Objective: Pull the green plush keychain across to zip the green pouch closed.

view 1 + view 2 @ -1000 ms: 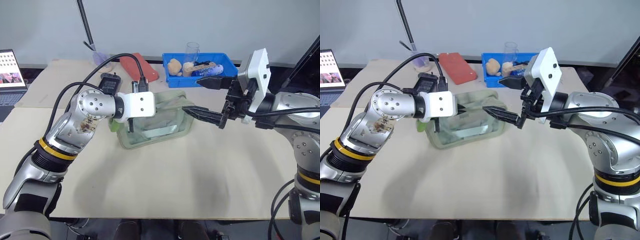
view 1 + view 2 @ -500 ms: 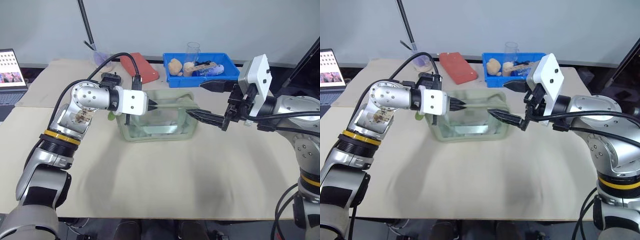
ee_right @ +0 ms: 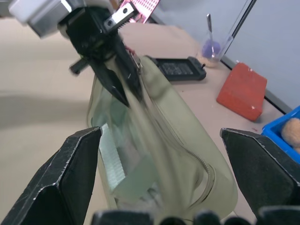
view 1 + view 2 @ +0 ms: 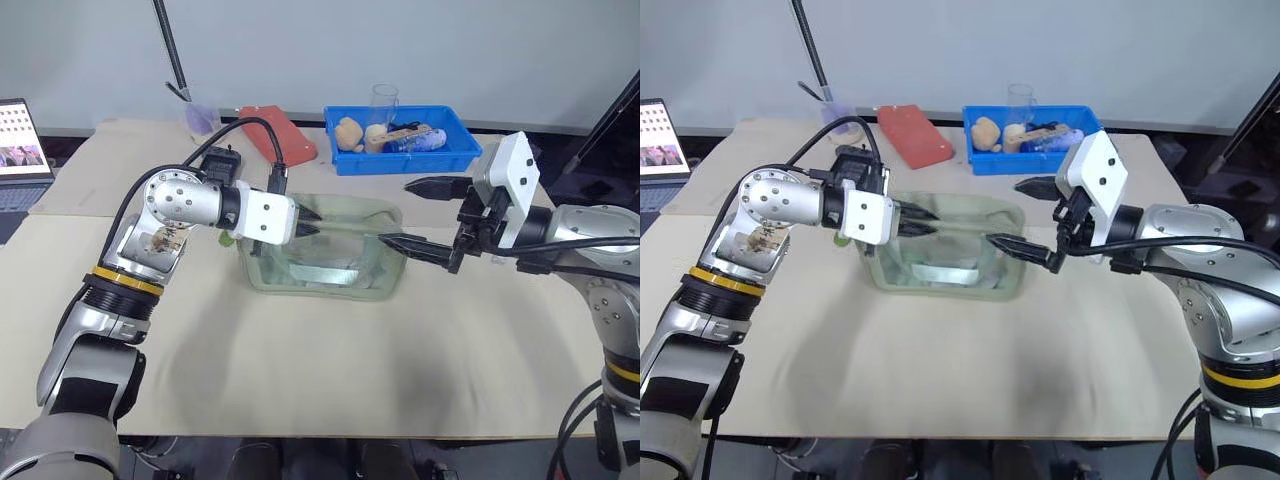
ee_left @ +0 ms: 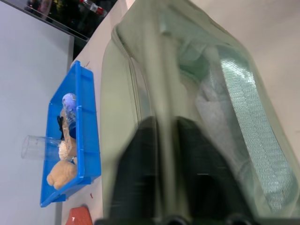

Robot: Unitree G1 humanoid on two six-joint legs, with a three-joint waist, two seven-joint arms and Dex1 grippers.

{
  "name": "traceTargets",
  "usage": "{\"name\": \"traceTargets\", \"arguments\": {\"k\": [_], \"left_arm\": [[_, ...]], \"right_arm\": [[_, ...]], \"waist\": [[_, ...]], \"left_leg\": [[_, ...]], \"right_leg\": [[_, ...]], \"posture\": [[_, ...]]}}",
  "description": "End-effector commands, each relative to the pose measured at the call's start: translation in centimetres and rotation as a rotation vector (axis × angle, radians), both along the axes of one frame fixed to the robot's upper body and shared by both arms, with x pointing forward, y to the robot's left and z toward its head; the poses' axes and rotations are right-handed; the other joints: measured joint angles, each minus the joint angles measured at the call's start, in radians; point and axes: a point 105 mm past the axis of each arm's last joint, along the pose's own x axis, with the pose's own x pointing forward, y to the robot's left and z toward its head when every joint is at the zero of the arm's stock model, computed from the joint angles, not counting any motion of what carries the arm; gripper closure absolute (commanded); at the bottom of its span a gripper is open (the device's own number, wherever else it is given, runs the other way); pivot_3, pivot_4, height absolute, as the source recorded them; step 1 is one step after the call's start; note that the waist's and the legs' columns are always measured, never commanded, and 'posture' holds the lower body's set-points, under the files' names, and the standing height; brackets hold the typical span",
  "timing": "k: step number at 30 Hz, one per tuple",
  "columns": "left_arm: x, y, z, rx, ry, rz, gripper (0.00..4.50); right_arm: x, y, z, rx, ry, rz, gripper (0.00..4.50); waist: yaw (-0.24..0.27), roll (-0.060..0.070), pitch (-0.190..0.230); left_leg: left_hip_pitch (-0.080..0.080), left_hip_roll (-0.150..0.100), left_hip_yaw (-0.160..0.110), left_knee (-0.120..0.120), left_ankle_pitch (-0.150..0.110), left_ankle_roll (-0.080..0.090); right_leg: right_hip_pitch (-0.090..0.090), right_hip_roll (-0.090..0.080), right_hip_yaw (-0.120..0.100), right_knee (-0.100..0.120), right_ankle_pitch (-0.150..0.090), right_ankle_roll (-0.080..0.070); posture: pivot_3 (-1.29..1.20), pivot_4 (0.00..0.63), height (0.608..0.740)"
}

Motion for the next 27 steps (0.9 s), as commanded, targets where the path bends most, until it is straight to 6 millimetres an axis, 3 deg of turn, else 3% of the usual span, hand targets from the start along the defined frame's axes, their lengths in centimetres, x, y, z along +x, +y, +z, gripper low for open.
{"name": "traceTargets", "arguments": {"k": [1,4,6,10,13,20,24,27], "left_arm": [[-1.2,0.0,2.4,-0.073,0.014,-0.019,2.1],[-3.2,-1.2,4.5,-0.198,0.16,-0.074,0.69],[-5.0,-2.0,5.5,-0.255,0.276,-0.126,0.07],[-7.8,-2.8,6.3,-0.271,0.438,-0.197,0.07],[-8.1,-2.5,5.8,-0.253,0.468,-0.166,0.0],[-7.6,-1.1,5.5,-0.27,0.468,-0.06,0.0],[-5.9,2.3,6.7,-0.363,0.447,0.114,0.0],[-4.5,6.5,7.1,-0.452,0.434,0.3,0.0]], "right_arm": [[-0.1,-0.6,0.0,-0.063,-0.042,-0.01,0.0],[0.2,-1.1,-1.1,-0.125,-0.031,-0.026,0.0],[0.6,-1.4,-1.8,-0.155,-0.03,-0.04,0.0],[1.6,-1.6,-2.9,-0.154,-0.015,-0.053,0.0],[2.2,-1.6,-3.4,-0.147,-0.009,-0.052,0.84],[2.3,-1.3,-3.7,-0.135,0.004,-0.023,3.25],[2.4,-1.3,-3.9,-0.133,0.018,-0.005,4.45],[2.5,-1.4,-4.0,-0.141,0.016,-0.005,4.45]], "waist": [[0.0,0.0,0.0],[0.0,0.0,0.0],[-0.001,0.0,0.0],[-0.001,0.0,0.0],[-0.002,0.0,0.0],[-0.002,0.0,0.0],[-0.001,0.0,0.0],[-0.007,0.0,0.0]], "left_leg": [[0.0,0.0,0.0,0.0,0.0,0.0],[0.0,0.0,0.0,0.0,0.0,0.0],[0.0,0.0,0.0,0.0,0.0,0.0],[0.0,0.0,-0.001,0.001,0.0,0.0],[0.002,0.0,-0.001,0.001,0.0,0.0],[0.002,0.0,-0.001,0.001,0.0,0.0],[0.002,0.0,-0.001,0.001,0.0,0.0],[0.003,0.0,-0.001,0.0,0.0,0.0]], "right_leg": [[0.0,0.0,0.0,0.0,0.0,0.0],[0.0,0.0,0.0,0.0,0.0,0.0],[0.0,0.0,0.0,0.0,0.0,0.001],[0.0,0.0,0.0,0.001,-0.003,0.005],[0.001,0.001,0.0,0.001,-0.003,0.005],[0.001,0.001,0.0,0.002,-0.003,0.005],[0.001,0.001,0.0,0.001,-0.004,0.002],[0.001,0.001,0.0,0.002,-0.005,0.002]], "posture": [[0.0,0.15,0.74],[0.0,0.15,0.74],[0.0,0.15,0.74],[0.0,0.15,0.74],[0.0,0.15,0.74],[0.0,0.15,0.74],[0.0,0.15,0.74],[0.0,0.15,0.74]]}}
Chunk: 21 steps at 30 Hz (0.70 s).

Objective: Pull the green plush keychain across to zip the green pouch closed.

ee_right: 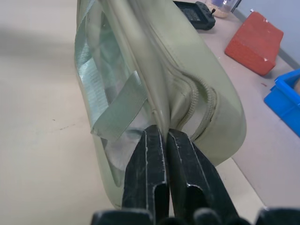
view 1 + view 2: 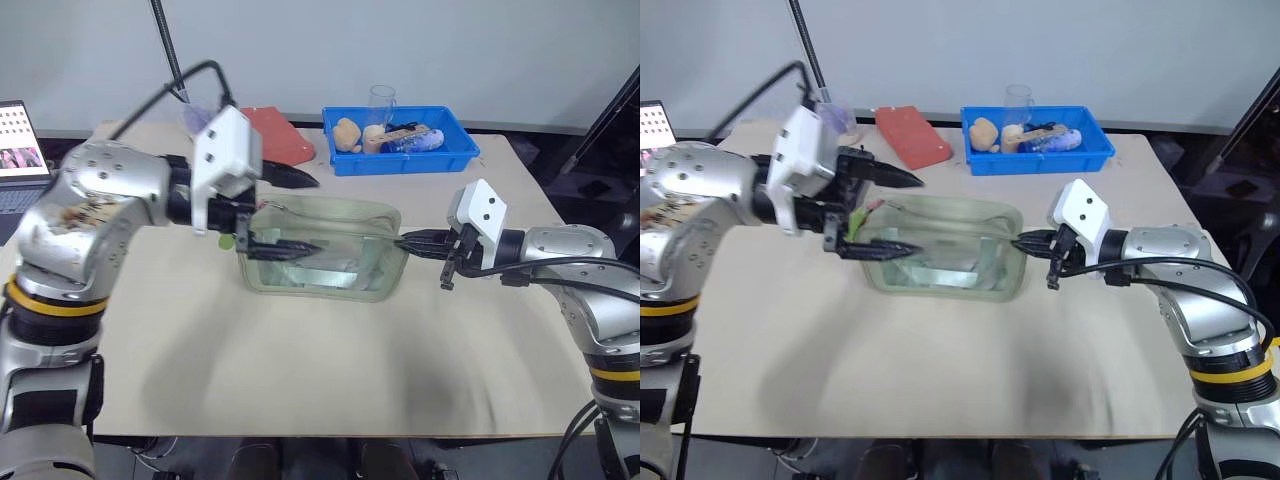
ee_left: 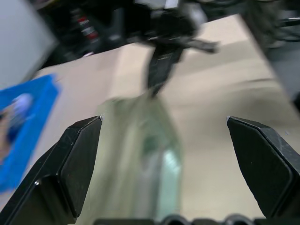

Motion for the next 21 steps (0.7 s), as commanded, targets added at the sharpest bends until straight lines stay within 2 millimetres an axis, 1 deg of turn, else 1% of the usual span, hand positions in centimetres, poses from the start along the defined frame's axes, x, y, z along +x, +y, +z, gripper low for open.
{"name": "traceTargets", "arguments": {"k": [1,2,3,6,8,12,16,19,21], "left_arm": [[1.6,5.5,1.1,-0.075,-0.002,0.257,0.0],[1.7,6.7,0.8,-0.094,0.023,0.306,0.0],[1.8,7.9,-0.1,-0.111,0.053,0.349,0.0],[1.6,9.6,-2.6,-0.139,0.121,0.417,0.0],[1.6,9.8,-3.8,-0.135,0.129,0.445,0.0],[1.7,9.2,-4.9,-0.156,0.143,0.451,0.0],[1.7,8.8,-6.0,-0.123,0.158,0.443,0.0],[2.1,9.4,-6.5,-0.099,0.149,0.47,0.82],[2.1,9.7,-6.7,-0.089,0.153,0.476,1.75]], "right_arm": [[0.2,-0.1,1.1,-0.018,-0.07,0.004,4.45],[0.4,-0.2,1.1,-0.023,-0.074,-0.002,4.45],[0.4,-0.1,1.0,-0.025,-0.074,-0.002,4.45],[0.6,0.1,0.9,-0.025,-0.072,0.007,4.45],[0.6,0.2,0.9,-0.024,-0.072,0.011,4.45],[0.6,0.3,1.0,-0.025,-0.072,0.017,4.45],[0.6,0.2,1.1,-0.028,-0.075,0.016,4.45],[0.6,0.2,1.1,-0.027,-0.076,0.014,4.5],[0.5,0.2,1.1,-0.026,-0.077,0.012,4.5]], "waist": [[-0.003,0.0,0.0],[-0.003,0.0,0.0],[-0.004,0.0,0.0],[0.001,0.0,0.0],[0.005,0.0,0.0],[0.011,-0.001,0.0],[0.006,-0.001,0.0],[0.005,-0.001,0.0],[0.005,-0.001,0.0]], "left_leg": [[0.001,0.0,0.0,0.0,0.0,0.0],[0.001,0.0,0.0,-0.001,0.0,0.0],[0.002,0.0,0.0,-0.001,0.0,0.0],[0.002,0.001,0.002,-0.001,0.0,0.0],[0.002,0.001,0.002,-0.001,0.0,0.0],[0.001,0.0,0.002,-0.001,0.0,-0.001],[0.001,0.001,0.003,-0.001,0.0,-0.001],[0.002,0.001,0.003,-0.002,0.0,-0.001],[0.002,0.001,0.003,-0.002,0.0,-0.001]], "right_leg": [[0.0,0.0,0.0,0.0,0.0,0.0],[0.0,0.0,0.0,0.0,0.0,0.0],[0.0,0.0,0.0,0.001,0.0,0.0],[0.0,0.0,0.0,0.0,-0.001,-0.002],[0.0,-0.001,0.0,-0.001,0.0,-0.003],[0.0,-0.002,0.0,-0.001,0.001,-0.005],[0.0,-0.002,0.0,-0.001,0.002,-0.007],[0.0,-0.002,0.0,-0.001,0.002,-0.007],[0.0,-0.002,0.0,-0.001,0.002,-0.007]], "posture": [[0.0,0.15,0.74],[0.0,0.15,0.74],[0.0,0.15,0.74],[0.0,0.15,0.74],[0.0,0.15,0.74],[0.0,0.15,0.74],[0.0,0.15,0.74],[0.0,0.15,0.74],[0.0,0.15,0.74]]}}
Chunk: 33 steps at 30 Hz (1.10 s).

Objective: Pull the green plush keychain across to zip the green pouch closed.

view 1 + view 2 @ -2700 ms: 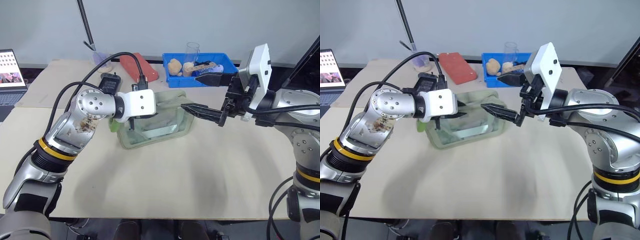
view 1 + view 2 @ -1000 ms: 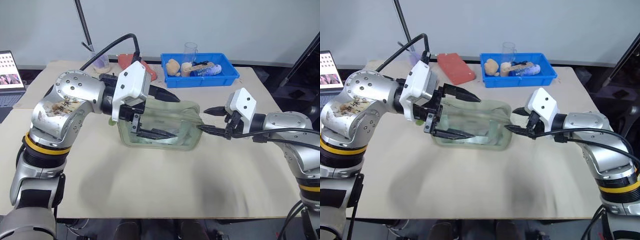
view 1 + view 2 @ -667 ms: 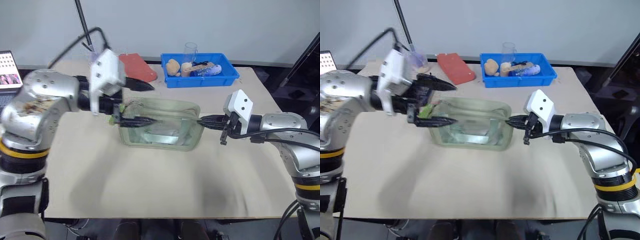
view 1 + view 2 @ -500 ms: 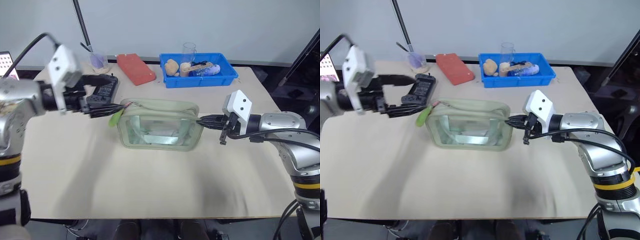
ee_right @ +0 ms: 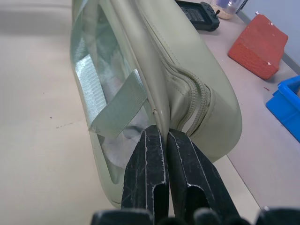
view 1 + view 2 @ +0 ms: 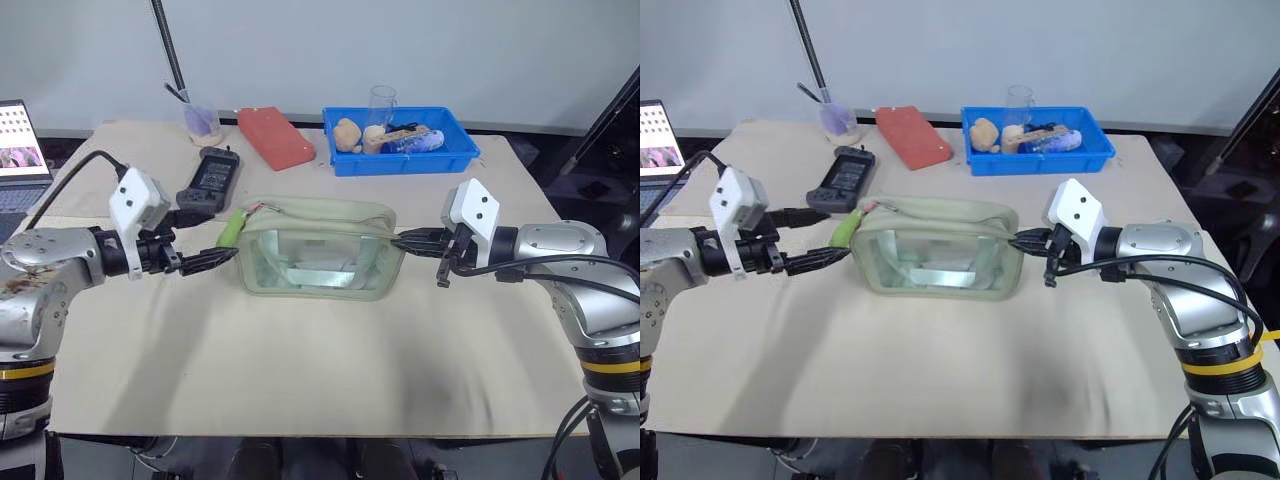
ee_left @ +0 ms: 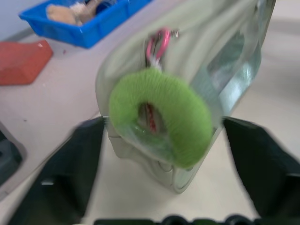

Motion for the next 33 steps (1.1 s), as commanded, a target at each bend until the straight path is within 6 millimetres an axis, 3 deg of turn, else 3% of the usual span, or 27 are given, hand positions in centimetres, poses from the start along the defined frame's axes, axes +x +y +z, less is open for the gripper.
{"name": "traceTargets", "arguments": {"k": [1,5,6,10,14,18,24,28,33], "left_arm": [[0.0,0.5,0.6,0.03,-0.042,0.005,2.29],[0.2,0.3,1.0,0.017,-0.051,-0.014,4.37],[0.2,0.1,1.6,0.002,-0.062,-0.02,4.47],[0.6,-0.5,4.3,0.012,-0.133,-0.053,4.47],[0.9,-2.7,6.8,0.043,-0.228,-0.136,4.47],[1.3,-6.2,6.5,0.126,-0.288,-0.261,4.47],[2.7,-8.0,4.3,0.22,-0.321,-0.331,4.47],[2.9,-7.7,4.6,0.225,-0.332,-0.345,3.02],[2.4,-6.5,5.5,0.224,-0.31,-0.344,0.57]], "right_arm": [[-0.2,0.1,1.2,0.001,-0.054,0.005,4.5],[-0.2,0.1,1.2,0.004,-0.058,0.001,4.5],[-0.2,0.0,1.2,0.004,-0.058,-0.001,4.5],[-0.1,-0.1,1.1,0.004,-0.059,-0.006,4.5],[-0.1,0.0,1.0,0.007,-0.062,-0.004,4.5],[-0.2,0.3,0.9,0.009,-0.065,0.0,4.5],[-0.2,0.2,1.1,0.01,-0.078,-0.011,4.5],[-0.5,0.0,1.0,0.011,-0.079,-0.023,4.5],[-0.4,-0.4,0.8,0.007,-0.077,-0.042,4.5]], "waist": [[0.0,0.0,0.0],[0.0,0.0,0.0],[0.0,0.0,0.0],[0.003,0.0,0.0],[0.002,0.0,0.0],[0.002,0.0,0.0],[-0.002,0.0,0.0],[0.0,0.0,0.0],[-0.001,0.0,0.0]], "left_leg": [[0.0,0.0,0.0,0.0,0.0,0.0],[0.0,0.0,0.0,0.0,0.0,0.0],[0.0,0.0,0.0,0.0,0.0,0.0],[0.0,0.0,0.0,0.0,0.0,0.0],[0.0,0.0,0.0,0.0,0.0,0.0],[0.0,-0.001,0.0,0.0,0.0,0.0],[0.0,-0.001,0.0,0.0,0.0,0.0],[0.0,-0.001,-0.001,0.0,0.0,0.0],[0.0,-0.001,-0.001,0.001,0.0,0.0]], "right_leg": [[0.0,0.0,0.0,0.0,0.0,0.0],[0.0,0.0,0.0,0.0,0.0,0.0],[0.0,0.0,0.0,0.0,0.0,0.0],[0.0,0.0,0.0,0.0,0.0,0.0],[0.0,0.0,0.0,0.0,0.0,0.0],[0.001,0.0,0.0,0.0,0.0,0.0],[0.001,0.001,0.0,0.0,0.0,0.001],[0.001,0.001,0.0,0.0,0.001,0.002],[0.001,0.001,0.0,0.0,0.0,0.001]], "posture": [[0.0,0.15,0.74],[0.0,0.15,0.74],[0.0,0.15,0.74],[0.0,0.15,0.74],[0.0,0.15,0.74],[0.0,0.15,0.74],[0.0,0.15,0.74],[0.0,0.15,0.74],[0.0,0.15,0.74]]}}
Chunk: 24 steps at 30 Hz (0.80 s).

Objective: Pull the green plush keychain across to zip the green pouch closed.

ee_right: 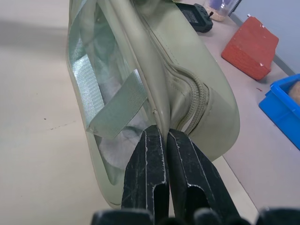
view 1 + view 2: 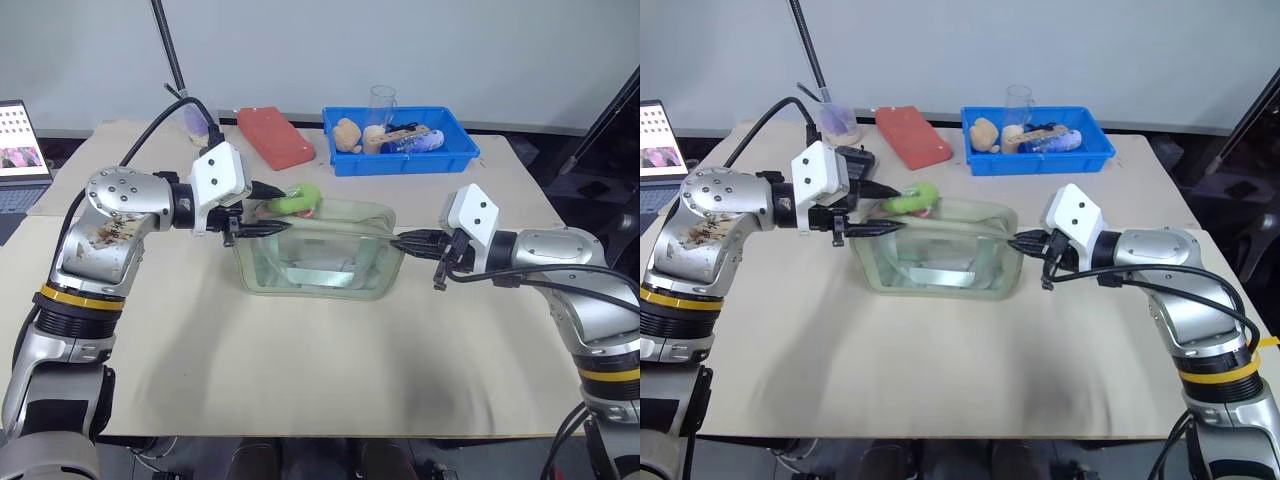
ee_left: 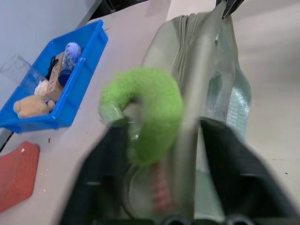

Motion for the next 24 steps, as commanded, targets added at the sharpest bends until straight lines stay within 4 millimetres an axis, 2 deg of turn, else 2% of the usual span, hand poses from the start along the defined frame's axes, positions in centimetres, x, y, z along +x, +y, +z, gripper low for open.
{"name": "traceTargets", "arguments": {"k": [1,5,10,14,15,16,19,23,24], "left_arm": [[-0.6,1.4,2.4,-0.009,-0.036,0.013,0.05],[-0.7,3.2,2.0,-0.014,0.01,0.081,0.01],[0.1,4.8,-1.2,-0.006,0.042,0.189,0.01],[0.3,4.7,-2.9,-0.06,0.056,0.219,0.01],[0.3,4.6,-2.9,-0.07,0.054,0.224,0.53],[0.3,4.6,-3.1,-0.071,0.055,0.223,0.8],[0.1,4.5,-3.4,-0.073,0.068,0.214,2.16],[-0.2,4.5,-3.5,-0.069,0.079,0.206,4.26],[-0.2,4.5,-3.6,-0.068,0.084,0.208,4.46]], "right_arm": [[-0.1,-0.6,1.1,-0.006,-0.05,-0.021,4.5],[0.0,-0.7,1.3,-0.008,-0.053,-0.024,4.5],[0.1,-0.5,1.4,-0.008,-0.055,-0.016,4.5],[0.2,-0.4,1.5,-0.01,-0.057,-0.013,4.5],[0.3,-0.4,1.5,-0.011,-0.057,-0.012,4.5],[0.3,-0.4,1.6,-0.012,-0.057,-0.011,4.5],[0.3,-0.3,1.6,-0.013,-0.058,-0.007,4.5],[0.2,-0.1,1.6,-0.012,-0.056,-0.001,4.5],[0.2,-0.1,1.6,-0.013,-0.055,0.0,4.5]], "waist": [[-0.001,0.0,0.0],[0.0,0.0,0.0],[0.0,0.0,0.0],[0.003,0.0,0.0],[0.003,0.0,0.0],[0.002,0.0,0.0],[0.002,0.0,0.0],[0.001,0.0,0.0],[0.001,0.0,0.0]], "left_leg": [[0.0,0.0,0.0,0.0,0.0,0.0],[0.0,0.0,0.0,0.0,0.0,0.0],[0.0,0.0,0.0,0.0,0.0,0.0],[0.0,0.0,0.0,0.0,0.0,0.0],[0.0,0.0,0.0,0.0,0.0,0.0],[0.0,0.0,0.0,0.0,0.0,0.0],[0.0,0.0,0.0,0.0,0.0,0.0],[0.0,0.0,0.0,0.0,0.0,0.0],[0.0,0.0,0.0,0.0,0.0,0.0]], "right_leg": [[0.0,0.0,0.0,0.0,0.0,0.0],[0.0,0.0,0.0,0.001,0.0,0.0],[0.0,0.0,0.0,0.0,-0.001,-0.001],[0.0,0.0,0.0,0.0,0.0,-0.001],[0.0,0.0,0.0,0.0,0.0,-0.001],[0.0,0.0,0.0,0.0,0.0,-0.001],[0.0,0.0,0.0,0.0,0.0,-0.001],[0.0,0.0,0.0,0.0,0.0,-0.001],[0.0,0.0,0.0,0.0,0.0,-0.001]], "posture": [[0.0,0.15,0.74],[0.0,0.15,0.74],[0.0,0.15,0.74],[0.0,0.15,0.74],[0.0,0.15,0.74],[0.0,0.15,0.74],[0.0,0.15,0.74],[0.0,0.15,0.74],[0.0,0.15,0.74]]}}
